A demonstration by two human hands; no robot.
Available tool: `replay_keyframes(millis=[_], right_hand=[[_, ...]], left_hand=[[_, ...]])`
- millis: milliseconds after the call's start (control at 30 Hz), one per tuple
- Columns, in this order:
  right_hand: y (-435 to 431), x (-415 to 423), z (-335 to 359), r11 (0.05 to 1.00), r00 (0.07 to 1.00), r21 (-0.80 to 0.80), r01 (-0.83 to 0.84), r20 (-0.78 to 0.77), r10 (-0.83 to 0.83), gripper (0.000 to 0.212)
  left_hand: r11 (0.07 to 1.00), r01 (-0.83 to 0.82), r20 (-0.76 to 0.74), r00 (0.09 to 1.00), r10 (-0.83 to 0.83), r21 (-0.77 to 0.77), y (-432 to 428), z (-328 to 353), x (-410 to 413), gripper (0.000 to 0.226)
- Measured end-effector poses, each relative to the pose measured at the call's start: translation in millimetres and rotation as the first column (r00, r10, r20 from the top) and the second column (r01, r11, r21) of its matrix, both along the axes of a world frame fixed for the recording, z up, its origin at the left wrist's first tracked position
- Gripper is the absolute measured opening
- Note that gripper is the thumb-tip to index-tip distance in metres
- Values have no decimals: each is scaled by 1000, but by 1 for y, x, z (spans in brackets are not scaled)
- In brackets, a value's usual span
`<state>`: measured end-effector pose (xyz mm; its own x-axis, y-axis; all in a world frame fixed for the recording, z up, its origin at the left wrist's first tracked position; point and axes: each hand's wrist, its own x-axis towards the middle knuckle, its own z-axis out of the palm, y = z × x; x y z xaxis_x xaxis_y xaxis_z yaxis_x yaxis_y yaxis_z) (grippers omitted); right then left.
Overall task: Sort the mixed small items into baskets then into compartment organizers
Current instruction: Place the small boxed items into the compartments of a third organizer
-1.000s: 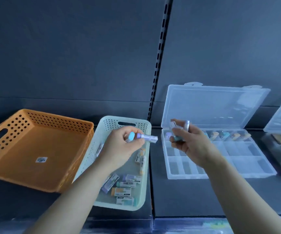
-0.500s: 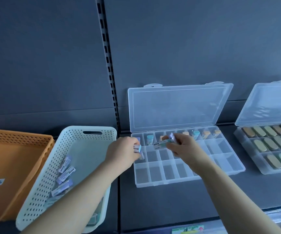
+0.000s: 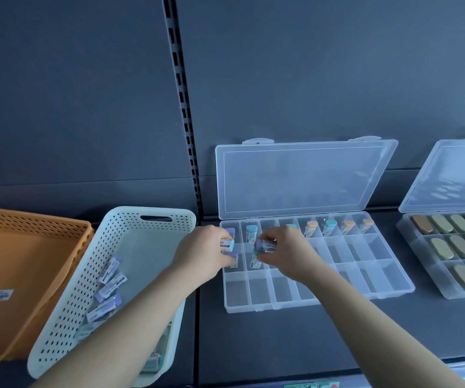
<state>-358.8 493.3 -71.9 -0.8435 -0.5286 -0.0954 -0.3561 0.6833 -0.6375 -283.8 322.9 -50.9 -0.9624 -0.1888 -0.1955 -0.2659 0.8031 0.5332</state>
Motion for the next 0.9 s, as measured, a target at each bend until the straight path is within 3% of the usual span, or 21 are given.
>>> replay_keyframes(millis=[100, 200, 333, 433, 467, 567, 667, 800, 900], right_hand=[[-5, 0, -4, 997, 1000, 71, -23, -12, 24, 11], [-5, 0, -3, 997, 999, 67, -38, -11, 39, 12], [2, 3, 5, 1000, 999, -23, -14, 34, 15, 14], [11, 4, 18, 988, 998, -154, 31, 62, -22, 22], [15, 4, 22, 975, 995, -215, 59, 88, -41, 23], [28, -1, 32, 911, 964, -370, 182, 250, -91, 12], [43, -7, 35, 794, 892, -508, 333, 442, -91, 19], [61, -12, 33, 698, 863, -588, 409, 498, -86, 9], [73, -17, 28, 711, 880, -568, 415, 450, -153, 7]], left_hand=[[997, -33, -32, 999, 35, 66, -4, 4, 2, 34], [960, -95, -71, 991, 117, 262, -8, 9, 6, 22], [835, -167, 15, 982, 187, 524, -14, 21, 10, 33], [654, -229, 96, 968, 233, 721, -11, 24, 8, 31], [632, -222, 88, 968, 236, 742, -9, 24, 8, 32], [685, -153, -1, 976, 219, 712, 4, 24, 6, 30], [761, -121, -96, 968, 234, 638, 21, 22, 1, 23], [878, -93, -232, 946, 224, 469, 43, 16, -8, 20], [931, -43, -272, 951, 150, 363, 56, 10, -16, 16]])
